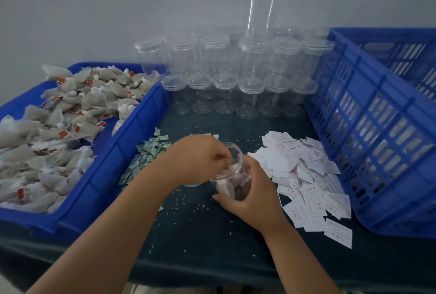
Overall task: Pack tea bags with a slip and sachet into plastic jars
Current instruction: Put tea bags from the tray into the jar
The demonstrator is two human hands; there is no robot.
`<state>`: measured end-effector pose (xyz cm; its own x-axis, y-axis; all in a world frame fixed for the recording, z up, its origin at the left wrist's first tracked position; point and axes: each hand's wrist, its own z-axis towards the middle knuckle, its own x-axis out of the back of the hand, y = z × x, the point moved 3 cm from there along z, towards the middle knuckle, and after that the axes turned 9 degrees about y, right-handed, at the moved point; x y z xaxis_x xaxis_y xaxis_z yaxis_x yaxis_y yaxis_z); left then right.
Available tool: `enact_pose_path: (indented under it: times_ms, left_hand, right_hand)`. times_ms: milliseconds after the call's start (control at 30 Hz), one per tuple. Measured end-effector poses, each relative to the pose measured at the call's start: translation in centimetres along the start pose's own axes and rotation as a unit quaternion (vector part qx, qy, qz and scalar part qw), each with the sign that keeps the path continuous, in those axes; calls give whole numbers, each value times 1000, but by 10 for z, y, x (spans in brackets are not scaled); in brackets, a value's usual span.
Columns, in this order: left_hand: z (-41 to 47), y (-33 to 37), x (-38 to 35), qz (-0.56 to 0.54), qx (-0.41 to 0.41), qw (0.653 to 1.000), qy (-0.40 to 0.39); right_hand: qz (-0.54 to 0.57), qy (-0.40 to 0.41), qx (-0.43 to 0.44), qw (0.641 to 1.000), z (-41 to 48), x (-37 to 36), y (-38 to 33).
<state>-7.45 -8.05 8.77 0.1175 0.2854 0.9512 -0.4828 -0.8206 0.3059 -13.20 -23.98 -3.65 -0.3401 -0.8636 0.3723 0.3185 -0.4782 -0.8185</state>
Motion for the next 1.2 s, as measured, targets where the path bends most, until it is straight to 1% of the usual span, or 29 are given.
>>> enact_pose_path:
  times_ms: [33,100,167,267,300,333,367,400,433,500,567,600,633,700,800,833,900,1000,1067,1100,1133,1200]
  left_hand:
    - [-1,1,0,22,-16,999,-19]
    - [-3,0,6,2,-25,1000,-17]
    - [-8,-8,21,-68,-16,997,43]
    - [-27,-31,60,-131,7,974,185]
    - [-34,-46,73,-130,23,967,218]
    - [-39,-66,86,-113,49,965,232]
    - [-45,-89,98,-83,86,967,225]
    - [-50,-116,108,-45,132,970,197]
    - [-56,-146,114,-5,185,971,151]
    - [-72,-201,109,75,285,955,16]
    - [-88,-238,83,145,327,926,-120]
    - [-93,-248,69,154,333,917,-159]
    - [-95,-256,57,145,335,916,-165]
    - [-92,-263,46,126,330,928,-115]
    - [-85,-261,51,131,298,945,-27]
    - [-84,-260,52,112,295,949,6]
    - [-82,-259,53,38,304,948,83]
    - [-81,-256,61,-64,303,928,204]
    - [-82,-255,66,-147,329,897,257]
    - [-83,-256,68,-162,345,881,282]
    - [-84,-256,70,-156,354,872,299]
    - [-85,-256,71,-132,350,875,306]
  right_hand:
    - [-9,-4,4,1000,0,0,0]
    - [-12,-11,9,1000,0,-1,0]
    - [-1,-9,7,1000,0,-1,0]
    - [8,-5,0,1000,0,1,2]
    - [10,-4,-4,1000,0,1,3]
    - [11,-3,-7,1000,0,2,4]
    - [11,-2,-10,1000,0,1,5]
    - [10,-2,-10,1000,0,1,5]
    - [7,-3,-9,1000,0,0,6]
    - [1,-9,-11,1000,-1,-2,7]
    - [-5,-12,-9,1000,-1,-2,8]
    - [-8,-12,-5,1000,-1,-3,7]
    - [-10,-12,-2,1000,-1,-3,6]
    - [-10,-13,-1,1000,-1,-3,4]
    - [-1,-20,-8,1000,-1,-5,4]
    - [1,-22,-9,1000,-1,-5,3]
    - [6,-22,-9,1000,-1,-7,3]
    - [10,-19,-13,1000,-2,-7,5]
    - [10,-19,-19,1000,-2,-7,7]
    - [11,-20,-23,999,-2,-7,8]
    - [11,-22,-25,999,-2,-7,8]
    - [10,-25,-24,999,-2,-8,9]
